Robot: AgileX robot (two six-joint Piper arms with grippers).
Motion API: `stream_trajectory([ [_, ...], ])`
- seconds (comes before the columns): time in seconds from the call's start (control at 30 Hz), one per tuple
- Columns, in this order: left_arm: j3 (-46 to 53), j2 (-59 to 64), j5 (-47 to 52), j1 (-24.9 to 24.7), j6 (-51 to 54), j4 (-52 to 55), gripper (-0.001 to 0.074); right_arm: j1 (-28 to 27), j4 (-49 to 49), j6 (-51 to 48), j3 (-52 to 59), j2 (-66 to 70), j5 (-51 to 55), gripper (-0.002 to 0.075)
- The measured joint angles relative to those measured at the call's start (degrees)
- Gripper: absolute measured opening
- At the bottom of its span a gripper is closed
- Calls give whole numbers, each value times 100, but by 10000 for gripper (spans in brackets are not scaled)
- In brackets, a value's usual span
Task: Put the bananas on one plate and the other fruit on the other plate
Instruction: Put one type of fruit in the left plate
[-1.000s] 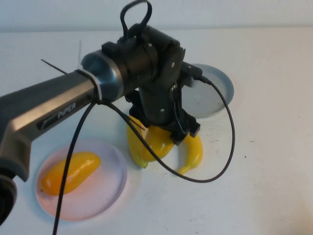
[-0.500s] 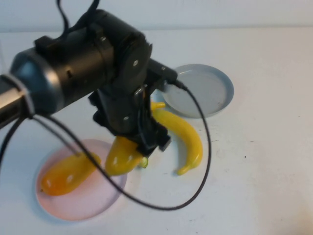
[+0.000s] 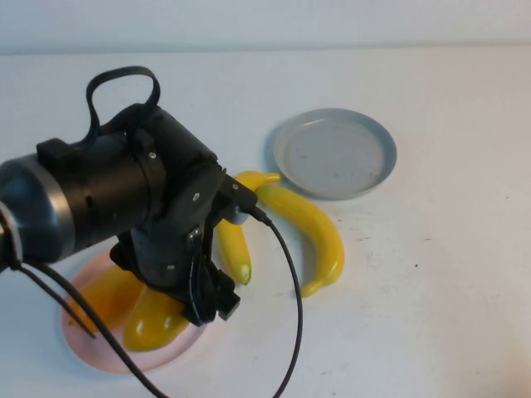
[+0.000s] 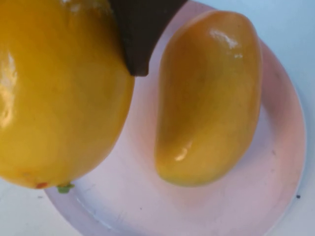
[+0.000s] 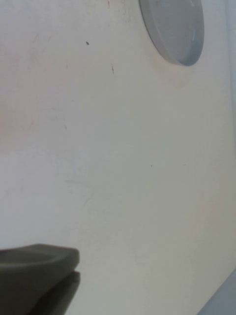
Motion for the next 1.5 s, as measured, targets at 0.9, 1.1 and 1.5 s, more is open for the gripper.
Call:
stream_trajectory([
  [0.9,93,465,-73,402,94,-327,584,0,0,0,0,0,0,-17],
  [1.1,93,465,-34,402,94,-327,592,0,0,0,0,0,0,-17],
  [1.5,-149,465,268,402,-22,-356,593,0,0,0,0,0,0,-17],
])
